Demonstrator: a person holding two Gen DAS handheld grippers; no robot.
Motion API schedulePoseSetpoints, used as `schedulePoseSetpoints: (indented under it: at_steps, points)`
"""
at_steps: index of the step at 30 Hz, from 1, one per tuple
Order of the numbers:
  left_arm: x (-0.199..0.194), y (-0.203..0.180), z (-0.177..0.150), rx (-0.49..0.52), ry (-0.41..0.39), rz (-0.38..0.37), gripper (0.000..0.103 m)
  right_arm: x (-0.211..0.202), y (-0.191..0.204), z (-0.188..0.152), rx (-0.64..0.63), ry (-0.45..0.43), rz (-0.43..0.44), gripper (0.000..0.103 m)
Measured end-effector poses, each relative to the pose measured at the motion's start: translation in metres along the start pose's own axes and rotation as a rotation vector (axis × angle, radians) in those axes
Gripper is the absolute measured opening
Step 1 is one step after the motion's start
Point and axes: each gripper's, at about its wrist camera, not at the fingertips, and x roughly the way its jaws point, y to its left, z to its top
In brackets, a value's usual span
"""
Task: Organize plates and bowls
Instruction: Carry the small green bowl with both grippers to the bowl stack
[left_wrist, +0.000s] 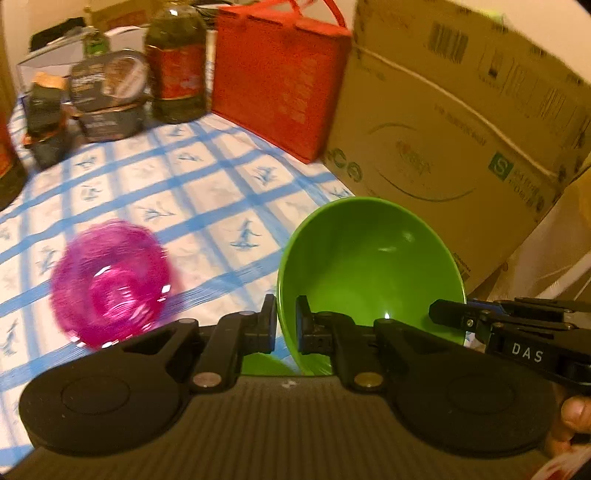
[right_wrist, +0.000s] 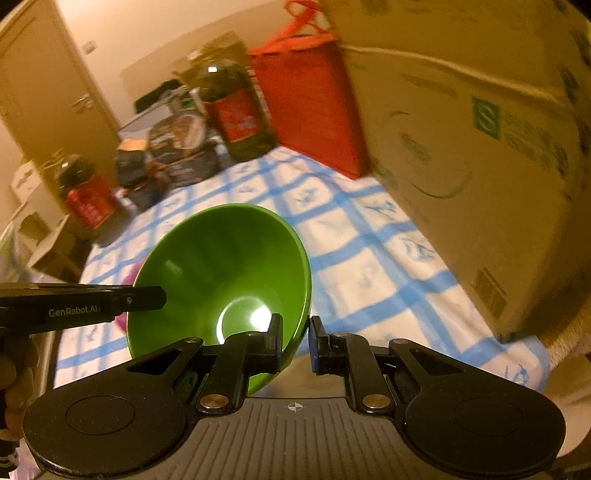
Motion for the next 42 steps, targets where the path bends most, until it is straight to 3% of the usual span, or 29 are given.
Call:
schedulePoseSetpoints:
  at_steps: [10, 16, 33, 42]
  points:
    - [-0.06, 0.046, -0.044, -0.115, -0.045, 0.079, 0.008, 0.004, 0.06, -0.023, -0.114, 0.042, 0.105, 0.014]
    - [-0.071, 0.064, -0.072, -0.179, -0.039, 0.093, 0.008, 0.011, 0.078, -0.039, -0.158, 0.076, 0.126, 0.014]
    - [-0.08, 0.063, -0.118, -0.249, -0.016, 0.06, 0.008, -0.005, 0.08, -0.064, -0.195, 0.098, 0.114, 0.014]
    - [-0.094, 0.059, -0.144, -0.284, -0.017, 0.072, 0.008, -0.013, 0.084, -0.093, -0.224, 0.137, 0.118, 0.014]
